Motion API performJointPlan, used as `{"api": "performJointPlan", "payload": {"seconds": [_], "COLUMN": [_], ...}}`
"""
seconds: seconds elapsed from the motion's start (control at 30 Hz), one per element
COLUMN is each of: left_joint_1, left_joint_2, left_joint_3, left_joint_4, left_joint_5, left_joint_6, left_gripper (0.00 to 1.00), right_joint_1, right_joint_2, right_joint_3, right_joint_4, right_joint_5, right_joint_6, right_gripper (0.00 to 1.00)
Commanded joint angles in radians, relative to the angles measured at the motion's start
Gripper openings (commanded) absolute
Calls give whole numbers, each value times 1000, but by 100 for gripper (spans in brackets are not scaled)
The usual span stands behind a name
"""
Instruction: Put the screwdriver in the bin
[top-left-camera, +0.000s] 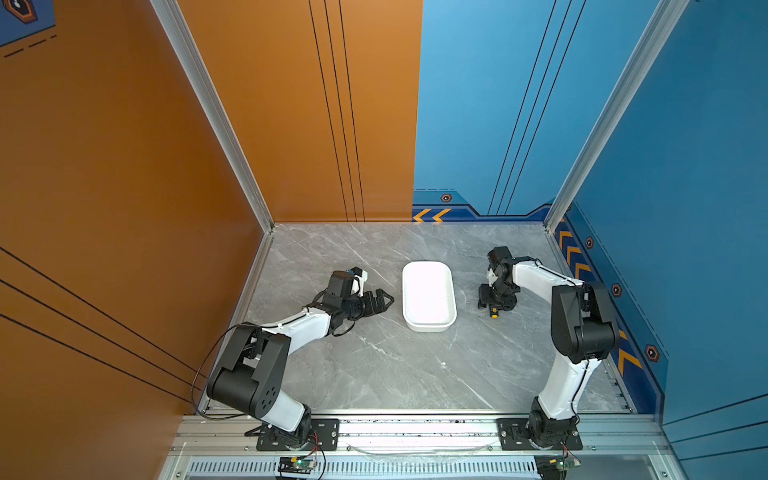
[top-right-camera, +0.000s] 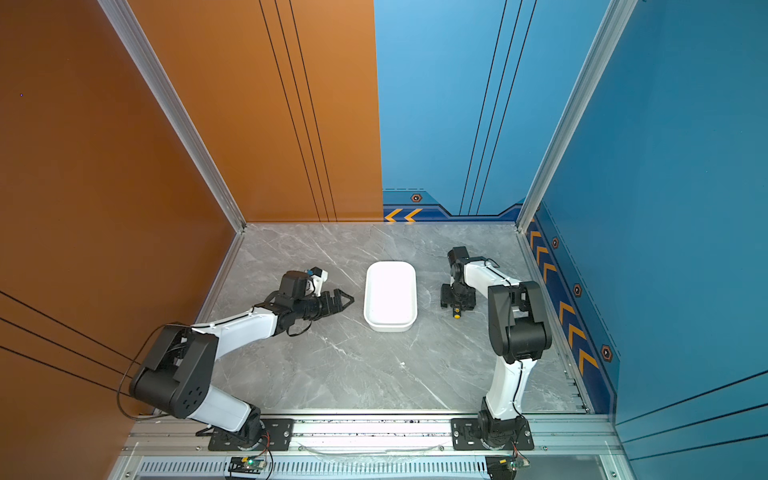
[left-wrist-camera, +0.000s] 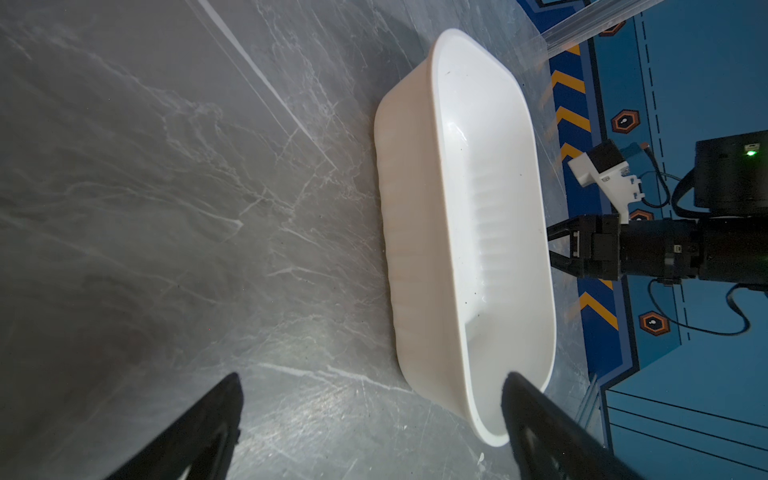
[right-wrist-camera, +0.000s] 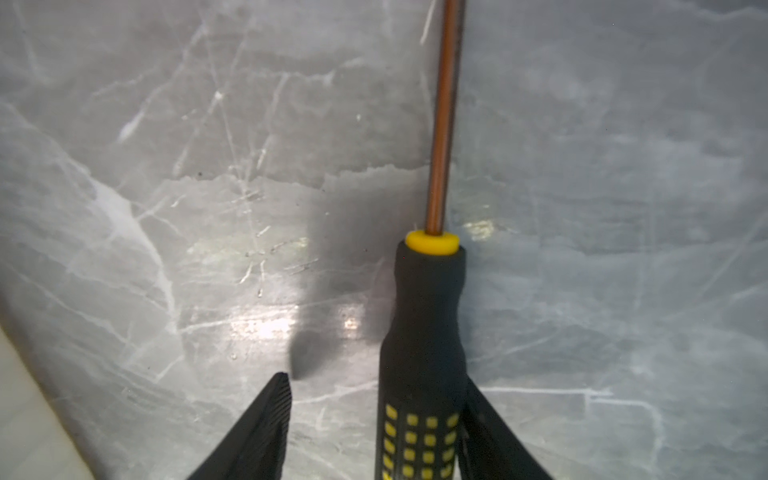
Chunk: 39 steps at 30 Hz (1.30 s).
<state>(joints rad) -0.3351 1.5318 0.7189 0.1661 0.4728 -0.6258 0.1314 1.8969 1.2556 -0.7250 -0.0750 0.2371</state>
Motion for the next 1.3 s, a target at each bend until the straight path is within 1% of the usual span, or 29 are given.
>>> {"api": "performJointPlan", "payload": {"seconds": [0.0, 0.07, 0.17, 0.3, 0.43, 0.7, 0.77, 0.87, 1.03, 1.27], "left_joint_1": [-12, -13, -16, -18, -18, -17, -17, -18, -18, -18], "left_joint_2": [16, 22, 30, 38, 42, 45, 48, 44, 37, 53], "left_joint_3": [29, 33, 37, 42, 46, 48, 50, 50, 37, 45], "left_joint_4": [-16, -14, -15, -14, -15, -14, -15, -15, -14, -14], "left_joint_5": [26, 27, 34, 39, 40, 40, 44, 55, 32, 46], "left_joint_6": [8, 8, 14, 15, 15, 14, 10, 10, 14, 16], "left_gripper": [98, 98, 98, 98, 98, 98, 98, 98, 98, 98], "right_joint_1": [7, 8, 8, 8, 11, 11, 9, 7, 10, 10], "right_joint_2": [24, 24, 25, 26, 30, 30, 33, 32, 28, 1], "right_joint_3": [0, -2, -3, 3, 6, 17, 18, 21, 33, 36], "right_joint_4": [-34, -34, -35, -39, -40, -42, -41, -42, -51, -53], "right_joint_5": [18, 18, 15, 13, 16, 18, 18, 16, -4, -1], "right_joint_6": [-6, -7, -8, -3, -3, -2, -2, -1, 3, 11], "right_gripper": [55, 53, 47, 33, 27, 7, 0, 0, 0, 0]}}
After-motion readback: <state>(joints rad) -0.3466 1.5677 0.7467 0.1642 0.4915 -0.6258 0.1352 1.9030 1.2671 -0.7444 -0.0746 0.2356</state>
